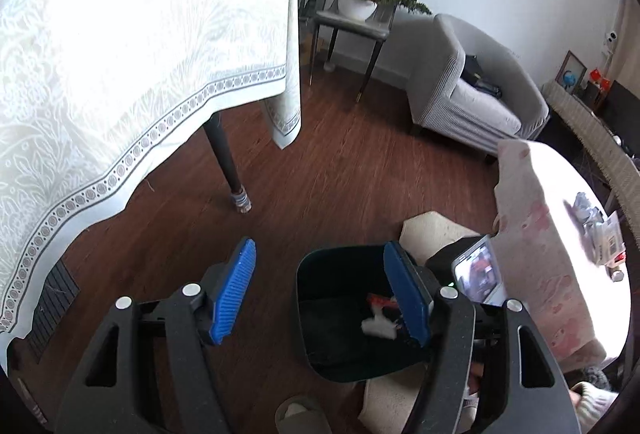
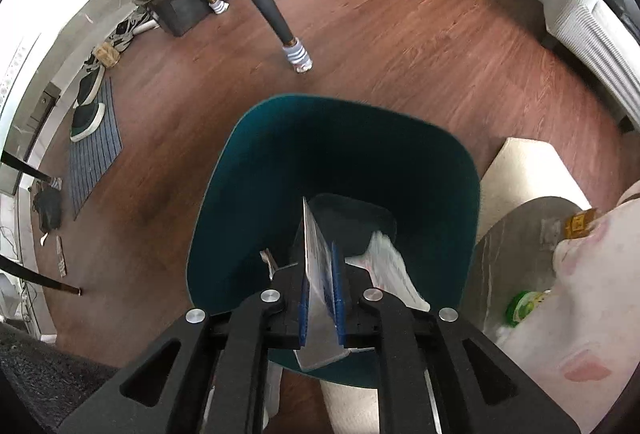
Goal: Collect trash
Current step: 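Move the white box over the green bin and open the right gripper, then bring both grippers back over the table toward the remaining trash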
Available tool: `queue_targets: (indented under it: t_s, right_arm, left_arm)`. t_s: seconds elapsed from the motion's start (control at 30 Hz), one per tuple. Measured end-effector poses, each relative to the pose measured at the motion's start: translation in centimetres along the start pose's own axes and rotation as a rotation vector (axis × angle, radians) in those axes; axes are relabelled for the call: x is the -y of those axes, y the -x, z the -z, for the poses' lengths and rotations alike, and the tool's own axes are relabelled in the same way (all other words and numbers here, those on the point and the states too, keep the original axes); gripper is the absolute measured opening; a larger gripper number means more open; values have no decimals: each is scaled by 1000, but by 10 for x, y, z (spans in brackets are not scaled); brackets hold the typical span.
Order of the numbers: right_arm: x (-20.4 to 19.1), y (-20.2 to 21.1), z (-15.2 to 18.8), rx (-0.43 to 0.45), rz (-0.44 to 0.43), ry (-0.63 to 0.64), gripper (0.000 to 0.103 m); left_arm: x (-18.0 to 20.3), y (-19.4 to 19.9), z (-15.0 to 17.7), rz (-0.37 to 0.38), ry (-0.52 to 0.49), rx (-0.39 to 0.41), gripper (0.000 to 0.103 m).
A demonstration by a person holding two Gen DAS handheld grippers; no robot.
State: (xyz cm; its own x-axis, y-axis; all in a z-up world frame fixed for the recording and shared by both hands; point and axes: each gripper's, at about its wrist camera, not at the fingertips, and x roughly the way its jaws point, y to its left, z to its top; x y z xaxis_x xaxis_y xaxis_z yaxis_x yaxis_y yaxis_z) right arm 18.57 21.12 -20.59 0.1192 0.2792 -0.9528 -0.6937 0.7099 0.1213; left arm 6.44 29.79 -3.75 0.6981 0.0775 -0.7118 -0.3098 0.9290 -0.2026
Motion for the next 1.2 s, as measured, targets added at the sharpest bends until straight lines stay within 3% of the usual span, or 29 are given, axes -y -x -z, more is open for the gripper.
queue_targets:
  t_s: [0.03, 0.1, 0.17, 0.4, 0.57, 0.9, 1.1, 1.2]
  right_arm:
    - [0, -2, 1, -8, 0, 5, 18]
    - [-2, -6, 3, -16, -9, 17, 36]
    - [-4, -9, 5, -26, -10, 27, 45]
    - [-14, 11, 6, 27, -39, 81, 52]
    - [-16, 52, 4, 136, -82, 98, 56]
    - [-3, 169, 13, 464, -46, 129, 60]
    - [32, 236, 33, 638, 44, 90, 61]
    - [53, 261, 48, 701, 113, 62, 70]
  left_arm:
    - [1, 1, 0, 2, 0, 5, 70]
    - [3, 6, -2, 4, 0, 15, 70]
    - [4, 10, -5, 7, 0, 25, 70]
    - [15, 21, -13, 25, 7, 69, 71]
    - [27, 31, -21, 30, 6, 109, 71]
    - [57, 42, -35, 33, -12, 174, 72]
    - [82, 43, -40, 62, -27, 197, 74]
    - [100, 40, -40, 82, -45, 201, 75]
